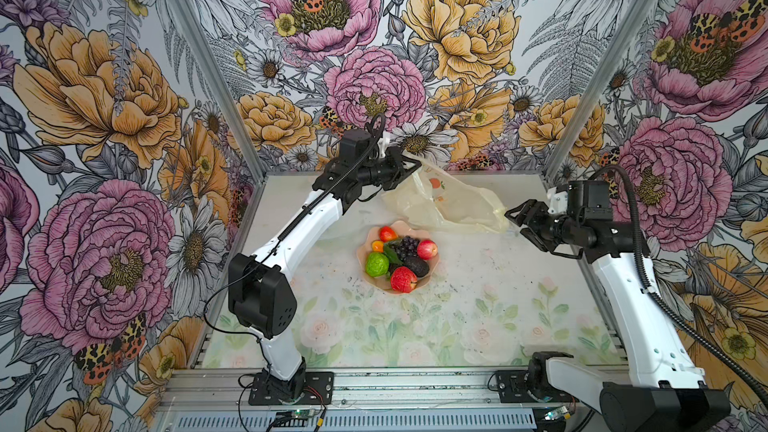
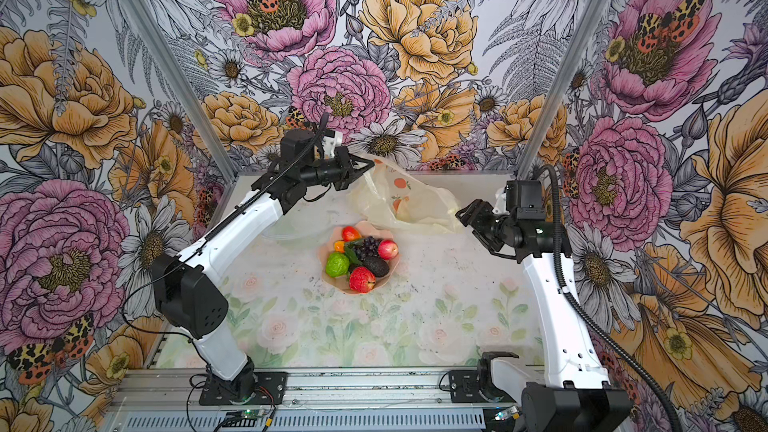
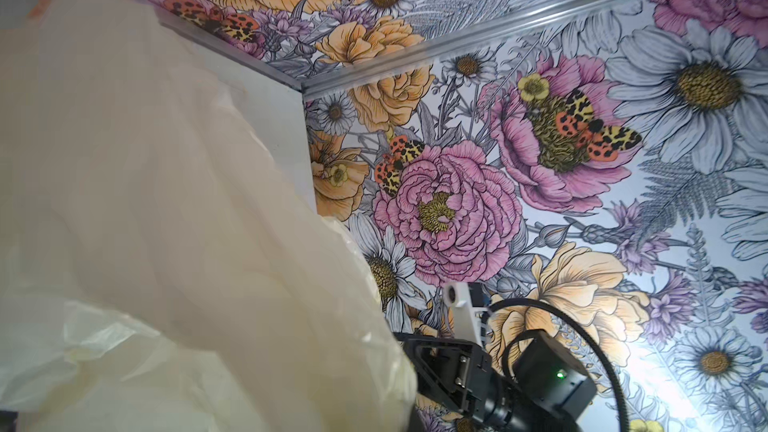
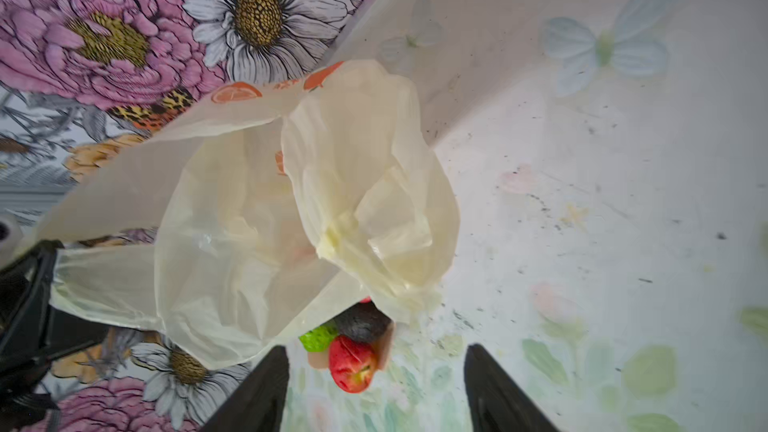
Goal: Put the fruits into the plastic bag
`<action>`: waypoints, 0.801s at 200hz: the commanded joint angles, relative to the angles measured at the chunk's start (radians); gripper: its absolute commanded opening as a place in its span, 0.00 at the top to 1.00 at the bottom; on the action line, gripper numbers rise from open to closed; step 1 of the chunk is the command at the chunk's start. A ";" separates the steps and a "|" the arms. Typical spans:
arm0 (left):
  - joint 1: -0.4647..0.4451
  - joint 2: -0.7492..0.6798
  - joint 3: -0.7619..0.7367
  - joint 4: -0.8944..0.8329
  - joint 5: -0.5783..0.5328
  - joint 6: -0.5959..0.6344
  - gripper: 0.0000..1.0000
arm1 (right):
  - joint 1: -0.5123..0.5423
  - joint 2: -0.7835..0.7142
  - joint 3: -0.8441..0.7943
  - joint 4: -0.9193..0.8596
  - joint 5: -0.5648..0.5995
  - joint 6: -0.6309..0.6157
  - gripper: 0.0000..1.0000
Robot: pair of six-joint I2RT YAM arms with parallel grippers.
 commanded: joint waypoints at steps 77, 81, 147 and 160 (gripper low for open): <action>-0.016 -0.003 -0.013 -0.113 0.082 0.129 1.00 | 0.296 0.290 0.364 -0.306 0.212 -0.285 0.07; -0.017 -0.005 -0.014 -0.113 0.082 0.129 1.00 | 0.312 0.302 0.372 -0.301 0.212 -0.282 0.04; -0.007 -0.033 -0.037 -0.114 0.088 0.129 1.00 | 0.438 0.468 0.439 -0.343 0.355 -0.220 0.01; -0.005 -0.038 -0.045 -0.113 0.087 0.130 1.00 | 0.440 0.477 0.442 -0.362 0.366 -0.206 0.03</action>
